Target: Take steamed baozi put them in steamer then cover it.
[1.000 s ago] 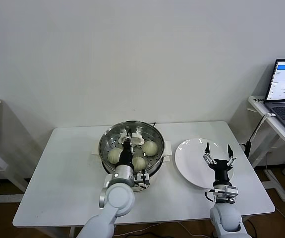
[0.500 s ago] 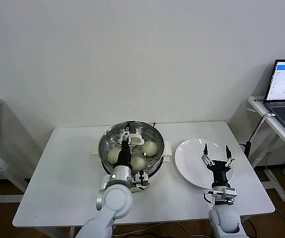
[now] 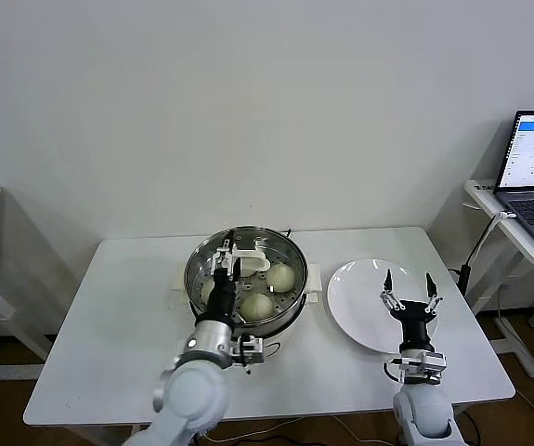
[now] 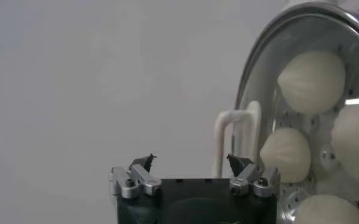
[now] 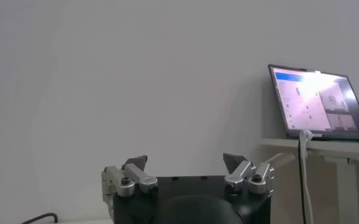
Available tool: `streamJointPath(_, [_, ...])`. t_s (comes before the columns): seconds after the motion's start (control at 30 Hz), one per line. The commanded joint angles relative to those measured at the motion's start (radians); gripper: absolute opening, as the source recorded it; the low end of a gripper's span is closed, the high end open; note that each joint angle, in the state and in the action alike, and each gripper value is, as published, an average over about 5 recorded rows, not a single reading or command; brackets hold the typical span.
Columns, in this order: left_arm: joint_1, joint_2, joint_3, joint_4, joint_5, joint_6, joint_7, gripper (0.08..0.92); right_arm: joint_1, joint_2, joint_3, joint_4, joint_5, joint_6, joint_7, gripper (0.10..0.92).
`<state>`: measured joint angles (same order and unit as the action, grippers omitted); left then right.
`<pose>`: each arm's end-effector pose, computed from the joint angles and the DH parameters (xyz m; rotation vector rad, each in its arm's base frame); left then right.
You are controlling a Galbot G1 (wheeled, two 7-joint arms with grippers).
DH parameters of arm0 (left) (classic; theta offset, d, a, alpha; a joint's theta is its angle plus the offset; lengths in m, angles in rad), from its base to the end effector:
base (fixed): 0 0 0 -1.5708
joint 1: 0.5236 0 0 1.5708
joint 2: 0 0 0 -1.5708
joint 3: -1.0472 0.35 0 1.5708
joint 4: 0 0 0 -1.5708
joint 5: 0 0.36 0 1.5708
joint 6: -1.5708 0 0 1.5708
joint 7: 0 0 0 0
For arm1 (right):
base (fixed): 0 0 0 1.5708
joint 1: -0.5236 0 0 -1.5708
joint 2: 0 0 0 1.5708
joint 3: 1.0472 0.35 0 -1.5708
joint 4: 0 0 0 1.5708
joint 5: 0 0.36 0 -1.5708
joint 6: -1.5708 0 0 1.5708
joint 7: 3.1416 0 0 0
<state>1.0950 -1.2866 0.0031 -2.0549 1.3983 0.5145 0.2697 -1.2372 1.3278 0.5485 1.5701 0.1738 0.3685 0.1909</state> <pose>0.2646 -0.1026 -0.2330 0.1142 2.2608 2.0589 0.2896 -0.0930 -0.3997 0.2879 2.9374 -0.0823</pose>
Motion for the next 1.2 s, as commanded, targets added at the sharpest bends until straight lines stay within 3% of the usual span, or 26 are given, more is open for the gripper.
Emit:
streamJointPath(0.03, [0.103, 0.216, -0.033, -0.205, -0.239, -0.027, 0.028, 0.823, 0.028, -0.013, 0.016, -0.050, 0.022, -0.043, 0.029, 0.823])
streamJointPath(0.2, [0.159, 0.217, -0.145, -0.211, -0.316, -0.071, -0.038, 0.823, 0.024, -0.025, 0.007, -0.040, 0.035, -0.095, 0.061, 0.823])
streamJointPath(0.37, [0.219, 0.140, -0.379, -0.208, -0.730, -0.194, -0.266, 0.823, -0.015, -0.044, -0.003, 0.028, 0.113, -0.152, 0.024, 0.823])
streamJointPath(0.47, [0.270, 0.088, -0.512, -0.180, -0.988, -0.316, -0.343, 0.823, -0.035, -0.051, -0.009, 0.049, 0.147, -0.151, -0.015, 0.823])
streamJointPath(0.6, [0.327, 0.019, -0.646, -0.126, -1.226, -0.443, -0.359, 0.823, -0.045, -0.054, -0.022, 0.043, 0.121, -0.131, -0.029, 0.823])
streamJointPath(0.8, [0.375, -0.112, -0.782, -0.064, -1.422, -0.515, -0.324, 0.823, -0.056, -0.058, -0.038, 0.054, 0.117, -0.133, -0.032, 0.823])
streamJointPath(1.2, [0.410, -0.132, -0.748, 0.023, -1.369, -0.605, -0.225, 0.823, -0.045, -0.069, -0.045, 0.043, 0.119, -0.134, -0.026, 0.823])
